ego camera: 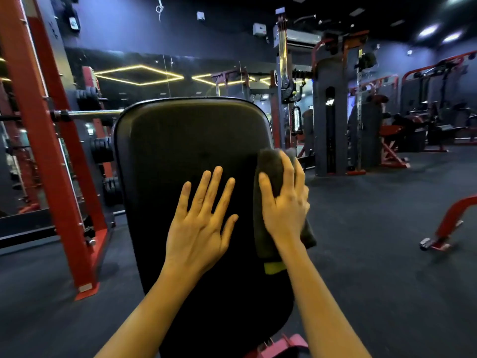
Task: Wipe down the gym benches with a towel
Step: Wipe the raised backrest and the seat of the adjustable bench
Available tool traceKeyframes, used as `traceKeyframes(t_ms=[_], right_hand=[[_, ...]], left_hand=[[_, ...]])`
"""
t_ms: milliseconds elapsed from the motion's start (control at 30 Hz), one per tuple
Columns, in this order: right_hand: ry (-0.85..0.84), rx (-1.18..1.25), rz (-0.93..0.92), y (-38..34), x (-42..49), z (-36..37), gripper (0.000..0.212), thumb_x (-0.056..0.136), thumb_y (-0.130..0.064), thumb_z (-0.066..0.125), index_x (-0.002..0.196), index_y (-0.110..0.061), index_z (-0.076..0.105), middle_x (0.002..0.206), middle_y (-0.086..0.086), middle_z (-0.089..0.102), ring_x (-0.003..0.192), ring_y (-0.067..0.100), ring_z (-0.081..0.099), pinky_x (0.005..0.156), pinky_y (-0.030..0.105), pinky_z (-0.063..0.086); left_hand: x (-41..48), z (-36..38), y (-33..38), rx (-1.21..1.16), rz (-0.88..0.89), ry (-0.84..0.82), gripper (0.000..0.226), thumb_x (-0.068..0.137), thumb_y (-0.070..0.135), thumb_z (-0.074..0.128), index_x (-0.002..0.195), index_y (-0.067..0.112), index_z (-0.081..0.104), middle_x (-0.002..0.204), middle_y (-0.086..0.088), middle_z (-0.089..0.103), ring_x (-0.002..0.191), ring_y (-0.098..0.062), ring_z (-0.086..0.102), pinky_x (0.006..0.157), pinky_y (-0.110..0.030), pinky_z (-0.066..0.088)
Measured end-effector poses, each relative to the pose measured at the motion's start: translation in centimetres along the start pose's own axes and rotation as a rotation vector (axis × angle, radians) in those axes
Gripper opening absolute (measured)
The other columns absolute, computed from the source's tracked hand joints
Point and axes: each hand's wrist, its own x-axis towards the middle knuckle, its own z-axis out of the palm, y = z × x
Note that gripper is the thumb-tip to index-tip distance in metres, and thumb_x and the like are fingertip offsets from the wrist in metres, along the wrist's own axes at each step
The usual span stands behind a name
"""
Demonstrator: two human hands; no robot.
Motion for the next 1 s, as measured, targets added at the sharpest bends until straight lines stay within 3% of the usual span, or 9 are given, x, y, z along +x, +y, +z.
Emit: traceKeyframes(t_ms=[167,300,467,533,633,733,833,900,1000], right_hand=[[-0.026,0.073,0.096,4.1,-6.6,-0.4,0.058,0.086,-0.065,0.028,0.14,-0.044,0.019,0.154,-0.001,0.029,0.12,0.03,0.046,0.096,0.061,0.039],[-0.052,0.145,0.054,3.4,-3.9,-0.8,0.061,0.088,-0.059,0.03,0.142,-0.033,0.028,0.148,0.004,0.037,0.117,0.022,0.048,0.093,0.059,0.043],[-0.085,0.229,0.002,0.0,3.3,-1.0,0.059,0.09,-0.05,0.034,0.141,-0.022,0.031,0.135,0.004,0.044,0.096,0.011,0.048,0.081,0.034,0.038],[-0.076,0.309,0.072,0.4,2.7,-1.2,0.058,0.087,-0.051,0.038,0.134,-0.019,0.031,0.123,0.002,0.05,0.08,0.0,0.049,0.071,0.021,0.04],[-0.075,0.302,0.143,2.9,-1.6,-1.6,0.058,0.083,-0.057,0.044,0.127,-0.021,0.035,0.117,0.001,0.052,0.078,-0.008,0.049,0.057,0.003,0.038],[-0.126,0.292,0.153,5.2,-5.9,-2.0,0.062,0.077,-0.072,0.042,0.129,-0.042,0.034,0.128,-0.007,0.049,0.103,-0.006,0.051,0.079,0.013,0.04],[-0.209,0.152,0.16,5.8,-8.1,-2.0,0.073,0.072,-0.088,0.027,0.138,-0.065,0.005,0.157,-0.012,0.017,0.137,0.016,0.035,0.104,0.052,0.038],[-0.191,0.116,0.174,4.9,-7.4,-1.7,0.067,0.073,-0.087,0.021,0.134,-0.067,0.001,0.158,-0.009,0.012,0.133,0.028,0.039,0.1,0.063,0.039],[-0.069,0.121,0.125,2.2,-3.8,-0.8,0.064,0.082,-0.075,0.022,0.14,-0.05,0.009,0.152,0.002,0.025,0.119,0.029,0.051,0.093,0.063,0.043]], left_hand=[[0.1,0.3,0.3,0.043,-0.001,0.018,0.062,0.094,0.042,0.029,0.148,0.012,0.026,0.155,-0.015,0.017,0.144,-0.028,0.013,0.117,-0.047,0.002],[0.0,0.4,0.3,0.075,-0.006,0.021,0.062,0.095,0.043,0.026,0.149,0.012,0.024,0.156,-0.016,0.015,0.145,-0.029,0.01,0.117,-0.048,0.0],[0.1,0.3,0.3,0.072,-0.003,0.012,0.062,0.095,0.044,0.027,0.149,0.012,0.026,0.156,-0.016,0.016,0.145,-0.029,0.011,0.117,-0.048,0.0],[0.1,0.3,0.3,0.076,-0.004,0.019,0.062,0.095,0.043,0.026,0.149,0.012,0.026,0.156,-0.015,0.016,0.145,-0.029,0.011,0.116,-0.048,0.001],[0.0,0.4,0.4,0.073,-0.011,0.034,0.061,0.096,0.043,0.026,0.149,0.012,0.025,0.156,-0.015,0.016,0.144,-0.029,0.012,0.116,-0.048,0.001],[0.1,0.4,0.5,0.067,-0.014,0.039,0.061,0.096,0.042,0.027,0.149,0.012,0.024,0.156,-0.015,0.015,0.145,-0.029,0.011,0.117,-0.048,0.0],[0.1,0.4,0.6,0.06,-0.022,0.041,0.061,0.095,0.042,0.028,0.149,0.012,0.024,0.156,-0.016,0.015,0.145,-0.03,0.011,0.117,-0.048,-0.001],[0.1,0.4,0.6,0.059,-0.018,0.043,0.061,0.096,0.041,0.027,0.149,0.012,0.024,0.156,-0.016,0.016,0.145,-0.03,0.011,0.117,-0.048,-0.001],[0.1,0.6,0.5,0.059,-0.015,0.051,0.061,0.096,0.042,0.026,0.149,0.011,0.024,0.156,-0.016,0.016,0.144,-0.029,0.013,0.116,-0.048,0.002]])
